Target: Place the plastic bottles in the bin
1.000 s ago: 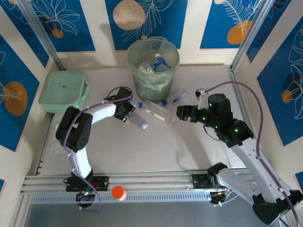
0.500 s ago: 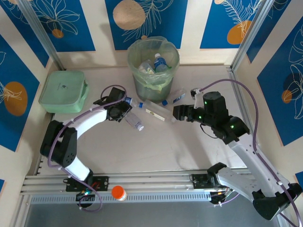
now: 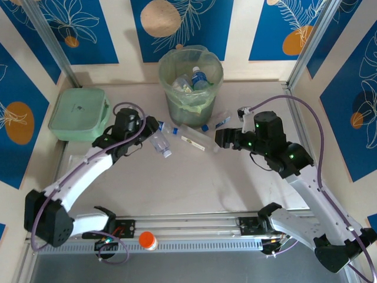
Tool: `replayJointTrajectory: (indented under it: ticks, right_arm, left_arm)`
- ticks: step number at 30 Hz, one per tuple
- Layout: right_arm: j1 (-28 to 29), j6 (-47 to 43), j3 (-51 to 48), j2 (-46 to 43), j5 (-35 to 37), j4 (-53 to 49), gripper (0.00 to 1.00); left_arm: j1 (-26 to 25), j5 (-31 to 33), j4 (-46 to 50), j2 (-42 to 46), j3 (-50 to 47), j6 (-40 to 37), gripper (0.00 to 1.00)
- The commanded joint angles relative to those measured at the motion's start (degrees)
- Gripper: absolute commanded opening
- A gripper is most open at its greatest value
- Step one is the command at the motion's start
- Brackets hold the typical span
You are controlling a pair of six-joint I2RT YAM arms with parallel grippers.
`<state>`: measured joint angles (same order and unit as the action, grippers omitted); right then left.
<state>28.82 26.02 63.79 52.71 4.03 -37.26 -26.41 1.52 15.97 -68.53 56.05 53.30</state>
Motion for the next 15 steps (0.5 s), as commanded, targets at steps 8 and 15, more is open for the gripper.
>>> replayJointTrajectory:
  ticks: [8,15]
  right_arm:
    - [-2.57,1.01,4.07,0.29,-2.7,-2.74,0.8]
    - [-4.84,0.82,4.23,-0.03,-3.28,-3.61,0.8]
  left_arm:
    - [0.3,-3.61,5.89,-7.52,24.51,-12.06,0.53]
    - [1.27,-8.4,8.87,-24.67,49.33,-11.67,0.52]
